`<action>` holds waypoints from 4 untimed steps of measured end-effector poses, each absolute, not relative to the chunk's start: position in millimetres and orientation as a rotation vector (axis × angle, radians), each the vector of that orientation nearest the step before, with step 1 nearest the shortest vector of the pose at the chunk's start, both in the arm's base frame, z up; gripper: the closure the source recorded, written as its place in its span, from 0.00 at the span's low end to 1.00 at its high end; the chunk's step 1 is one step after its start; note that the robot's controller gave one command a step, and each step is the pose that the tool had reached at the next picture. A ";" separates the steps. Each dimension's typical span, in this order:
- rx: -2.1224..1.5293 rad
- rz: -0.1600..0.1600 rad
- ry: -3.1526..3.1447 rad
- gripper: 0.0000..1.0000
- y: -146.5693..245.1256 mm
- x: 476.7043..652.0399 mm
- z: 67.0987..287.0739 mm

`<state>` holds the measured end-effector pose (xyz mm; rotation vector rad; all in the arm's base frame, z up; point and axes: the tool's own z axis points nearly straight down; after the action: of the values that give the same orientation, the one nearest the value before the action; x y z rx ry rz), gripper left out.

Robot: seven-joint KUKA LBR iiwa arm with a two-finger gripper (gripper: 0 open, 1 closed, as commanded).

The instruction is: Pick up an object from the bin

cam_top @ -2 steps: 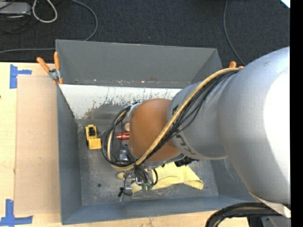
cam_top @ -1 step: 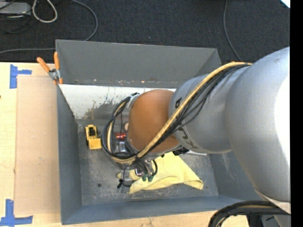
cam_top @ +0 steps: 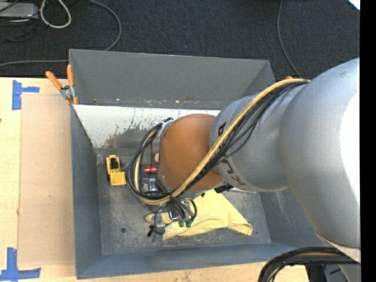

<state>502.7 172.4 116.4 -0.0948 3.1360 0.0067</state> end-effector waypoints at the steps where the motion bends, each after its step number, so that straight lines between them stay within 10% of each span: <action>1: -0.339 0.008 3.114 0.00 172.5 497.9 174.7; 3: -0.419 0.008 3.107 0.00 146.1 486.0 133.7; 4: -0.786 0.005 3.044 1.00 81.4 484.4 69.3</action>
Offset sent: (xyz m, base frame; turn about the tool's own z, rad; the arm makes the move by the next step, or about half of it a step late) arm -0.0150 -0.0661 -0.0348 -0.0662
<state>484.4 81.4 69.3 -0.7863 3.0436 0.0055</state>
